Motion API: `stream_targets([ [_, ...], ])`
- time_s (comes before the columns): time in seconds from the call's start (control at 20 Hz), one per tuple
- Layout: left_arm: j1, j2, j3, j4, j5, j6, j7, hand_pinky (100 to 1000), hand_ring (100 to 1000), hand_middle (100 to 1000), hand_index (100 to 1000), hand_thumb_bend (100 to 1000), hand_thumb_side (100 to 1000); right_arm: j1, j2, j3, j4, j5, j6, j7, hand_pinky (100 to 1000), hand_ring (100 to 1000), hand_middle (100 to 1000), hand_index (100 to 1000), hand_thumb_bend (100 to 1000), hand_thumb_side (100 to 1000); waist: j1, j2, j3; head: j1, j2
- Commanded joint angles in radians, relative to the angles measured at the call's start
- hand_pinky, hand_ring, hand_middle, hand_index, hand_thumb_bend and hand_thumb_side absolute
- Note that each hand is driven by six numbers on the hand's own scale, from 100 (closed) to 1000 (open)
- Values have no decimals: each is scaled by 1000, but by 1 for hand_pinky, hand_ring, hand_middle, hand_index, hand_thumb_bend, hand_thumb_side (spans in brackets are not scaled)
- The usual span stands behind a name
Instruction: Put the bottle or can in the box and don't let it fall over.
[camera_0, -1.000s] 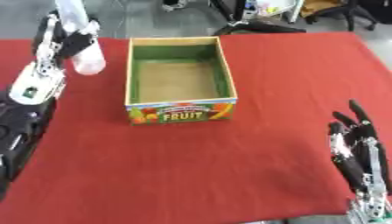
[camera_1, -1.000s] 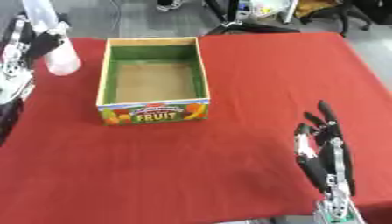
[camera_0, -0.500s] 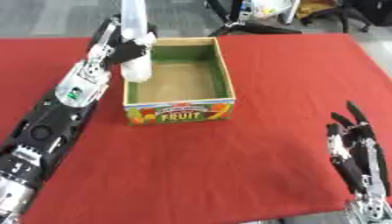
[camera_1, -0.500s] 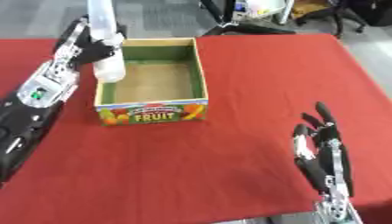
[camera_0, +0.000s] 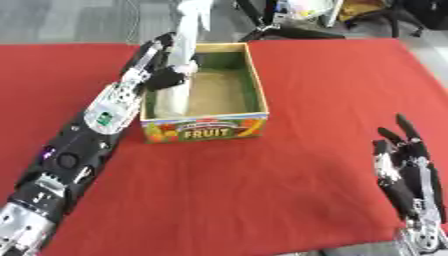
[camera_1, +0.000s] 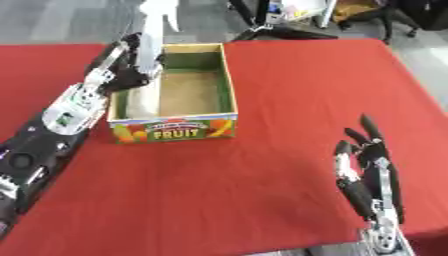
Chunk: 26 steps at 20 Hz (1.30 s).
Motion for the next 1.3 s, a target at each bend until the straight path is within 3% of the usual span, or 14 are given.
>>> stream_targets([
  [0.05,0,44,5,-61,-53,-5,-6,954,1000,963,921,999,555,-7,-10,-7,-12,-2,-2,-1,798,874,1000,968,100,470,1,-20,4,-7,-15],
  [0.45,134,162,43,-316,-7,80,18,960,1000,984,927,938,588,-3,-15,-15,-12,3,-2,-8,797,874,1000,968,100,470,4,-24,25,-30,-29],
  [0.8,395,248,156,-643,141,174,153,952,1000,970,918,865,601,2,-20,-25,-12,7,-2,-21,797,874,1000,968,100,470,9,-22,56,-42,-38],
  [1.05,578,244,239,-824,153,193,241,937,1000,961,910,820,612,8,-23,-30,-12,11,-2,-28,797,874,1000,968,100,470,14,-22,79,-47,-35],
  [1.3,717,196,294,-903,136,182,302,929,1000,961,906,783,613,14,-25,-36,-11,15,-2,-35,797,874,1000,968,100,470,17,-24,97,-48,-32],
])
